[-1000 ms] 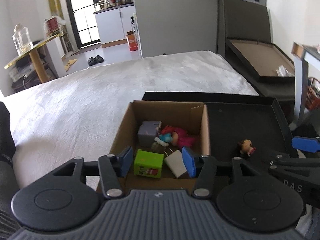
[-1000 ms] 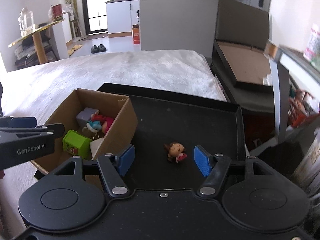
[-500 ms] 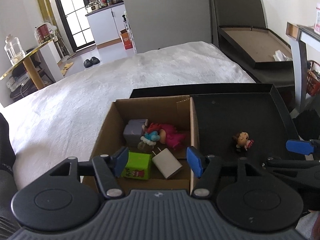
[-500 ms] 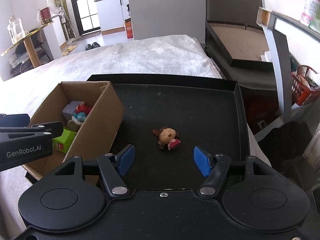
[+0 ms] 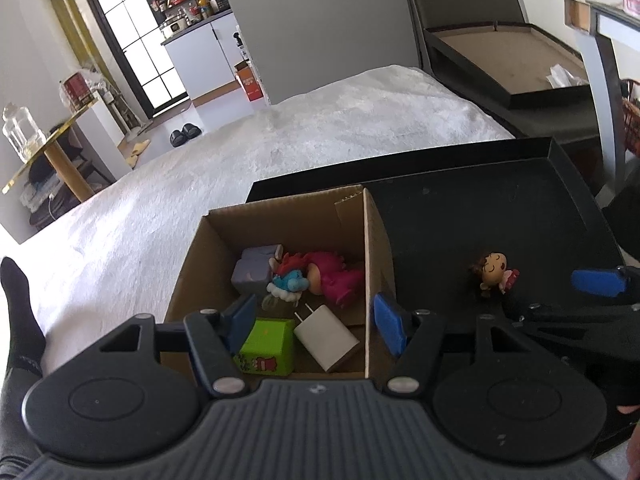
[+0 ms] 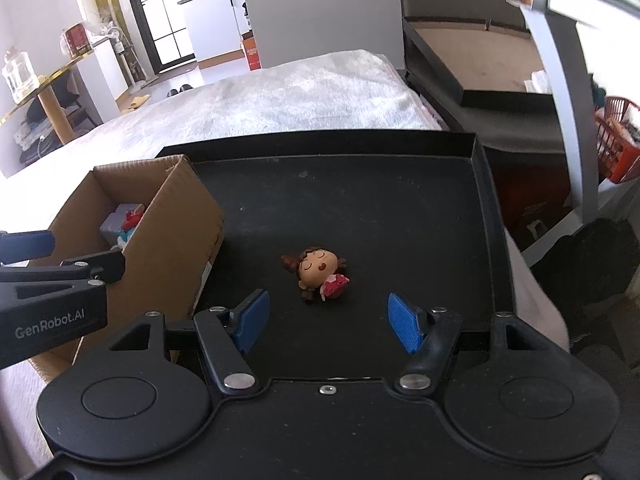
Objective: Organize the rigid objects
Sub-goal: 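Move the right tool back over the tray toward the small doll figure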
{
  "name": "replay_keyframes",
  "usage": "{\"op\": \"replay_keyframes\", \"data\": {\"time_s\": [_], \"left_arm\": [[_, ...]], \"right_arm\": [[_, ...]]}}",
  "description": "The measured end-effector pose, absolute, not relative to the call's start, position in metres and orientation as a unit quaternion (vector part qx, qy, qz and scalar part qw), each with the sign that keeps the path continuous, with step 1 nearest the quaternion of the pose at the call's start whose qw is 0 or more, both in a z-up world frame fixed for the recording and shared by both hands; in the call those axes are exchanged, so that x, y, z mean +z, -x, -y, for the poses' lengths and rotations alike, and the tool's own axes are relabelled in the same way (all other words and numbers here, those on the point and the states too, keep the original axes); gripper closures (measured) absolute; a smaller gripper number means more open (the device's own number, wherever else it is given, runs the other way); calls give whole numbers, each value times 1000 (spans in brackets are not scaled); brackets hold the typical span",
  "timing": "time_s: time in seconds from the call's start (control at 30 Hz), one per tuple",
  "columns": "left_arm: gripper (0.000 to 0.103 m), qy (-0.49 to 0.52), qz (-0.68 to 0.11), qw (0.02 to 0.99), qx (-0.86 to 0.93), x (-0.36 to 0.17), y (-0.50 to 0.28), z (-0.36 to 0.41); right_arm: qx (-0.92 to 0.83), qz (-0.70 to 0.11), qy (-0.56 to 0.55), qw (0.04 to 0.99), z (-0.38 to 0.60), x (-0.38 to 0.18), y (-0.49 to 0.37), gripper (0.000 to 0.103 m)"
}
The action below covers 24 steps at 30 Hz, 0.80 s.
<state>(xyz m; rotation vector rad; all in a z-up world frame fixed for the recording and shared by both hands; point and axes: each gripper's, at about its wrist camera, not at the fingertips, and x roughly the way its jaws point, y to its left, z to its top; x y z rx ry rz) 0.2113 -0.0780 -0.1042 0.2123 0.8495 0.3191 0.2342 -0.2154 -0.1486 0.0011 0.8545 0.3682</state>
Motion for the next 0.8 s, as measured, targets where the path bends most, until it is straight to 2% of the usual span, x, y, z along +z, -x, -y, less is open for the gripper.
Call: {"op": "replay_keyframes", "data": {"time_s": [0.8], "left_arm": [[40,-167,-415,880,159,-134,-246,113]], "right_arm": [[201,-411,-55,888,226,-189,-263,39]]}}
